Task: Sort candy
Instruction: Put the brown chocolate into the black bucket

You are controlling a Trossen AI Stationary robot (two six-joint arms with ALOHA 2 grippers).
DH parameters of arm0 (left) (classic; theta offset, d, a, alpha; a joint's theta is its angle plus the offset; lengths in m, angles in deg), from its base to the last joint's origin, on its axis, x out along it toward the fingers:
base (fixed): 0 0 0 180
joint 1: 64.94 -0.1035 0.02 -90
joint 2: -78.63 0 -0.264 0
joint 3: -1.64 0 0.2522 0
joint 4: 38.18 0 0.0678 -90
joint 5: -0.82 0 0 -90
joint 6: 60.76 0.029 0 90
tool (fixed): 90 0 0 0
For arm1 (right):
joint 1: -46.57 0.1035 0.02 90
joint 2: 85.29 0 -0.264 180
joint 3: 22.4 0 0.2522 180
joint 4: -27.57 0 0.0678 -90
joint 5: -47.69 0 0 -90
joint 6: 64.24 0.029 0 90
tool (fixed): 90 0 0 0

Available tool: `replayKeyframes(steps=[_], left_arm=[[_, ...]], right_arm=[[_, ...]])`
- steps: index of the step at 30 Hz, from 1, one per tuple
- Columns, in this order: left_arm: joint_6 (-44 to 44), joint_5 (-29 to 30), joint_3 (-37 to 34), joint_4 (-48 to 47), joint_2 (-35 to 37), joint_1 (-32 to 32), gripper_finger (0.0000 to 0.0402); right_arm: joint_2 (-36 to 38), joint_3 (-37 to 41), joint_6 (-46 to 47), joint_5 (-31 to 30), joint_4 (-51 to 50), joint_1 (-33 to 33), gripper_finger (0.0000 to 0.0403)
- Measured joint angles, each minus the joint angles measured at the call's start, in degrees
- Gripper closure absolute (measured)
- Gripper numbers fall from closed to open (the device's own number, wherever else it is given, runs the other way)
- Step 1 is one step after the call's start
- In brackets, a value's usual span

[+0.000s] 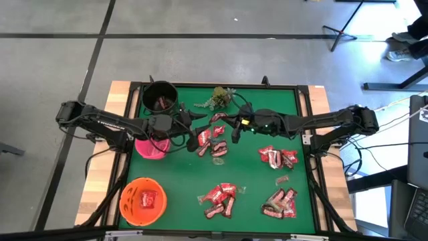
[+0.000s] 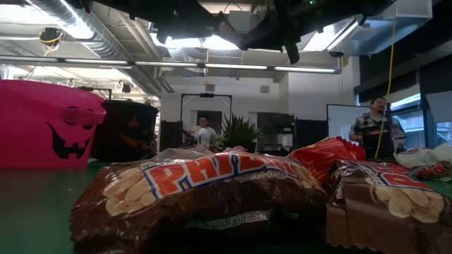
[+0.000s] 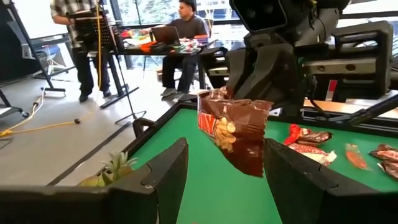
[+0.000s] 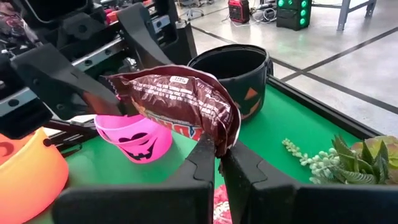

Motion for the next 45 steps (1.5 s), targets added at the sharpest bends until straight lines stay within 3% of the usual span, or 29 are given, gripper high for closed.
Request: replayKeyframes(steps=[15, 21, 27, 32, 36, 45], left_arm=[[0.0, 0.0, 0.0, -0.2, 0.0, 0.0, 0.0220], [1.2, 0.0, 0.0, -0.2, 0.0, 0.0, 0.0279], [2.8, -0.5, 0.0, -0.2, 0.0, 0.0, 0.0380], [3.0, -0.2, 0.0, -0.2, 0.0, 0.0, 0.0399], [3.1, 0.0, 0.0, -0.3, 0.0, 0.1, 0.0401], [4.1, 4.6, 0.0, -4.7, 2.2, 0.0, 0.0401]], right_arm=[[0.0, 0.0, -0.1, 2.5, 2.6, 0.4, 0.0391], [0.0, 0.0, -0.1, 2.5, 2.6, 0.4, 0.0391], [0.0, 0.0, -0.3, 3.4, 3.5, 0.3, 0.0391], [0.0, 0.0, -2.9, 3.7, 4.0, 0.3, 0.0386], [0.1, 0.0, -5.8, 4.6, 4.2, 0.6, 0.0341], [0.2, 0.0, -6.6, 4.9, 3.7, 0.7, 0.0158]])
